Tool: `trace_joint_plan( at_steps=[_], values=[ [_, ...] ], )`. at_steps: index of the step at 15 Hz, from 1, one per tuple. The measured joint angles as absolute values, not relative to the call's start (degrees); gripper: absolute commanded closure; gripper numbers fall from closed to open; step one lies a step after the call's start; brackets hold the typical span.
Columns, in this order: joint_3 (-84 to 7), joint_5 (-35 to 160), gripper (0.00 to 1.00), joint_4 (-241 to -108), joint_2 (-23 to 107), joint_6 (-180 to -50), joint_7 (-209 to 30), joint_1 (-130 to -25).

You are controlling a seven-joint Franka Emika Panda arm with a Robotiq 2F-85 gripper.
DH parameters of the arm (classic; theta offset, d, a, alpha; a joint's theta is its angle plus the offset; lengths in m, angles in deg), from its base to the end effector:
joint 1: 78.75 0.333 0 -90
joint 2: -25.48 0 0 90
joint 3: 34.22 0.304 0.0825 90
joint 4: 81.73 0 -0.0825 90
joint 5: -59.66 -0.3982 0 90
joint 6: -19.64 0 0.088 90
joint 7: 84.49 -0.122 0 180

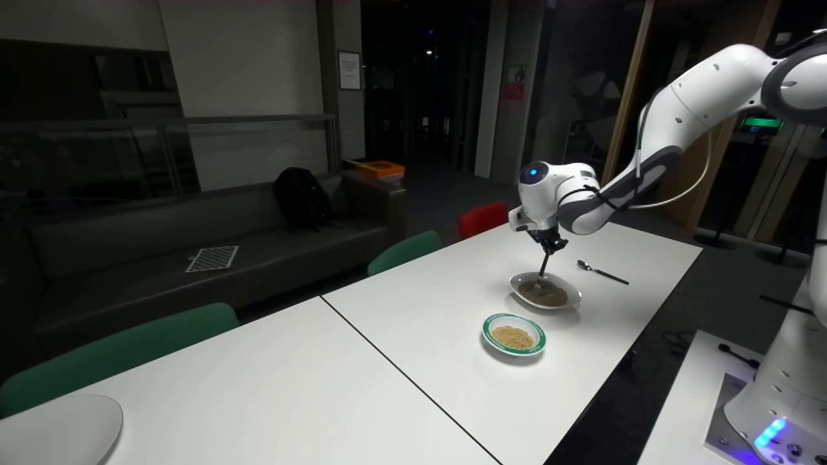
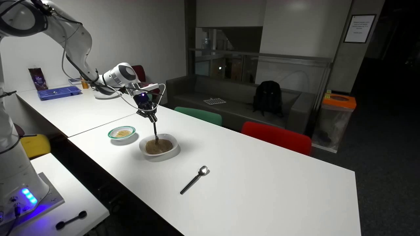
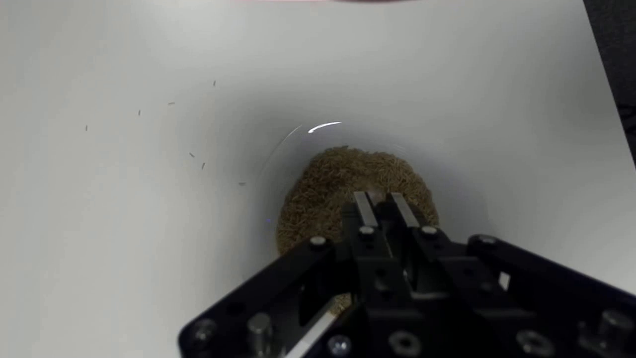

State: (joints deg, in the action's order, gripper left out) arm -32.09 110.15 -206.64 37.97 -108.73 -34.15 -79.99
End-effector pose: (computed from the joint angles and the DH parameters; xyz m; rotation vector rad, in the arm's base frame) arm 0.5557 -0.0228 0.2503 1.8745 1.7741 -0.5248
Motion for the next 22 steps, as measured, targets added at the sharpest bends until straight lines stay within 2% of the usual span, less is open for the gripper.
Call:
trace_joint_plan(
  at_steps=[22],
  values=[
    [-36.3,111.2,0.97,-202.8,39.6,-104.0,-32.9,-80.6]
  ],
)
